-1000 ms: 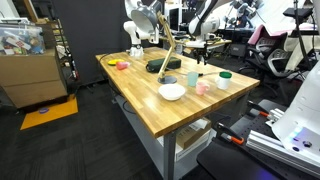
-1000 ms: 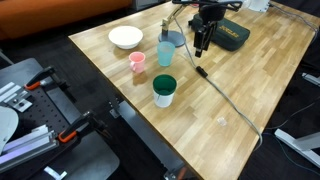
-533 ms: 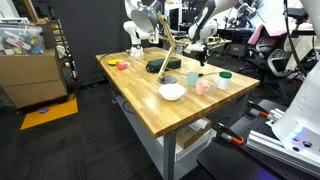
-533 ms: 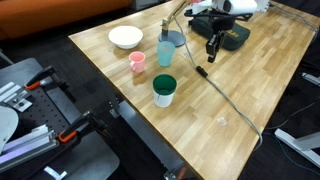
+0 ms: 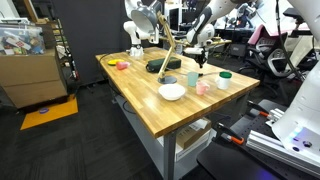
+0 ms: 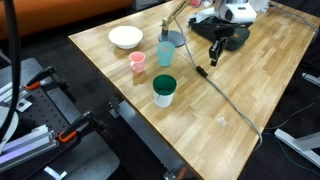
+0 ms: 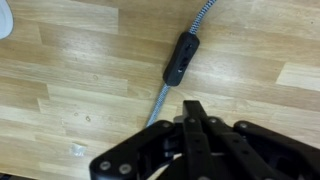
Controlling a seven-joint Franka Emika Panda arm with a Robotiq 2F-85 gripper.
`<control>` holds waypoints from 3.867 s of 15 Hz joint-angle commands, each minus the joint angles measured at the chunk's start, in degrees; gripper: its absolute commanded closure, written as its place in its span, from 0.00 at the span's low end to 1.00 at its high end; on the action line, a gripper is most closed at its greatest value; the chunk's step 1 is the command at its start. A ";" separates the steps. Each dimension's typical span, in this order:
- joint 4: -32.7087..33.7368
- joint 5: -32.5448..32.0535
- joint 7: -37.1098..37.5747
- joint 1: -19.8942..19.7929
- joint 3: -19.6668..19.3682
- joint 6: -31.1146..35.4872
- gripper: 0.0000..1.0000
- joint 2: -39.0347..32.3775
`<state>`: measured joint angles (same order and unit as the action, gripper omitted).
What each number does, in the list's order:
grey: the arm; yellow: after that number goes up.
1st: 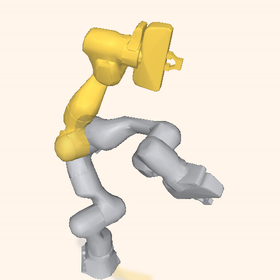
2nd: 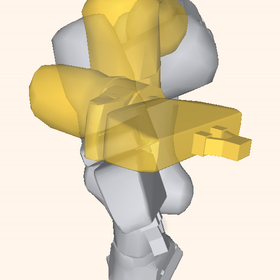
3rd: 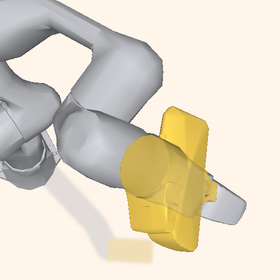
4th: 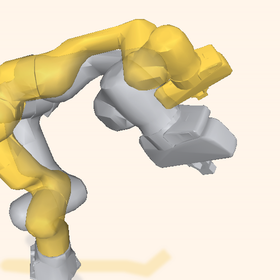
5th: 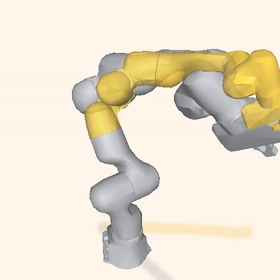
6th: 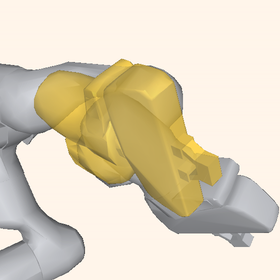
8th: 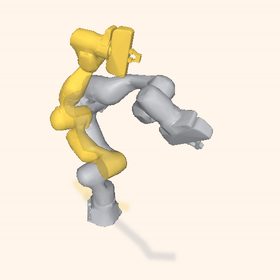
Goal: Turn on the lamp
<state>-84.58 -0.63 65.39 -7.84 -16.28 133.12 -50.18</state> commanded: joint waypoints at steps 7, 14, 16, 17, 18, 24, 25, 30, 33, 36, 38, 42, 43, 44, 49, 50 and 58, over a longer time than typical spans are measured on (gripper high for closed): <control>4.08 2.55 -0.88 -0.74 1.59 -4.17 1.00 -2.48; 3.19 2.59 -0.85 -0.25 2.01 -5.48 1.00 -2.70; 3.68 2.56 -0.76 -0.40 1.86 -5.72 1.00 -3.39; 4.02 2.57 -0.77 -0.53 1.85 -5.94 1.00 -3.73; 4.19 2.60 -0.82 -0.61 1.88 -6.13 1.00 -3.89; 5.10 2.81 -0.94 -0.62 2.30 -7.29 1.00 -4.82; 5.32 2.86 -0.92 -0.64 2.35 -7.46 1.00 -5.00; 5.40 2.85 -0.73 -0.59 2.32 -7.67 1.00 -5.25; 3.40 2.75 -0.28 -0.28 1.93 -6.15 1.00 -3.70; 1.68 2.58 0.47 0.10 1.45 -4.84 1.00 -2.50; 0.28 2.72 1.52 0.26 1.18 -3.72 1.00 -1.69; -6.98 3.85 2.66 0.66 1.68 2.29 1.00 3.64; -9.89 4.09 2.28 1.03 1.67 4.80 1.00 6.06; -12.77 4.00 2.01 1.54 1.44 7.27 1.00 8.38; -28.98 5.00 0.08 1.09 1.44 16.99 1.00 21.84; -32.56 5.45 -0.89 0.60 1.47 18.56 1.00 24.80; -47.61 4.91 -3.97 -0.65 -0.82 20.95 0.86 37.47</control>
<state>-132.27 4.15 61.62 -8.38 -17.16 154.07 -12.62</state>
